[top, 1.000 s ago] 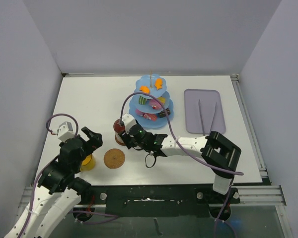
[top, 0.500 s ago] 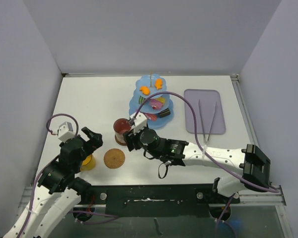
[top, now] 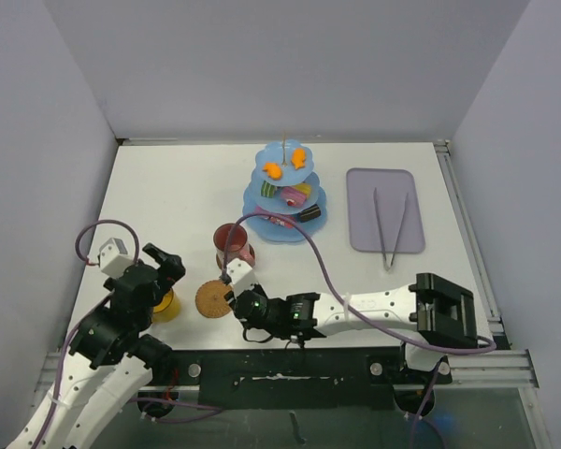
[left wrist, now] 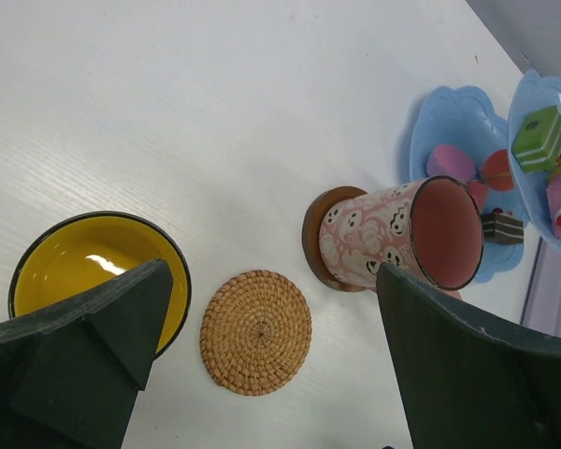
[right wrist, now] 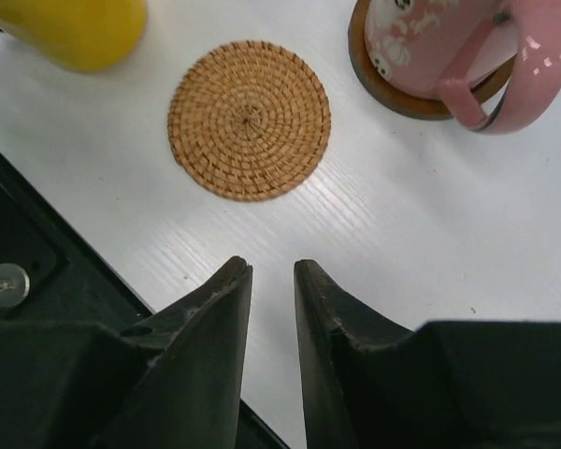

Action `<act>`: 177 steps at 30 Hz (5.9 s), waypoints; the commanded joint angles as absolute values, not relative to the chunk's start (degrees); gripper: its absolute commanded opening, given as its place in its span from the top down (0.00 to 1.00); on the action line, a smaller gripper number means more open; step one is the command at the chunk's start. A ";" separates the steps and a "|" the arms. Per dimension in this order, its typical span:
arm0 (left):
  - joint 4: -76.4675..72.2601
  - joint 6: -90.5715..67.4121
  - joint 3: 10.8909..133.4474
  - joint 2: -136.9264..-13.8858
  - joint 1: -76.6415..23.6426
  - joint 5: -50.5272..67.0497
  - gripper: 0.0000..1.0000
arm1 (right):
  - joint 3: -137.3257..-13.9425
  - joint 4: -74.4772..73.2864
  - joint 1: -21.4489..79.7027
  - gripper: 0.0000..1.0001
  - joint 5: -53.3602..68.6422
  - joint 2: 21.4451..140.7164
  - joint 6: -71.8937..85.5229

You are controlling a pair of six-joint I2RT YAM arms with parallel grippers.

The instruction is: Serve the afternoon tea

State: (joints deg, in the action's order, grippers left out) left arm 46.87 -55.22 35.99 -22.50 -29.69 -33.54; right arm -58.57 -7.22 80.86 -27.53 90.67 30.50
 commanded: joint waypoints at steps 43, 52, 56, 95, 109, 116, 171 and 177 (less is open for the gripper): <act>52.32 -65.01 38.30 -17.24 -32.32 -42.95 0.09 | -41.24 -13.15 77.61 0.74 -29.59 91.14 45.74; 51.96 -64.91 38.14 -18.72 -32.31 -43.13 0.09 | -37.46 -6.47 62.59 0.73 -23.29 85.42 50.14; 51.86 -64.60 38.14 -18.47 -32.38 -43.15 0.09 | -41.22 -6.20 57.84 0.74 -21.43 89.01 49.44; 55.16 -59.54 43.16 -29.37 -32.60 -39.59 0.09 | -54.31 -23.50 56.09 0.46 -33.84 77.90 53.46; 64.17 -60.79 51.47 -42.49 -29.04 -31.42 0.09 | -57.44 -33.73 63.87 0.45 -38.47 72.08 63.25; 61.70 -51.52 48.99 -47.35 -11.82 -17.65 0.17 | -59.33 -36.39 63.87 0.45 -40.16 67.36 60.05; 59.04 -66.38 35.60 -45.68 8.13 -5.59 0.92 | -53.90 -36.25 59.15 0.37 -29.96 46.94 43.44; 56.56 -68.57 34.57 -45.33 7.35 -1.03 0.99 | -52.84 -35.04 58.94 0.36 -27.80 47.77 43.09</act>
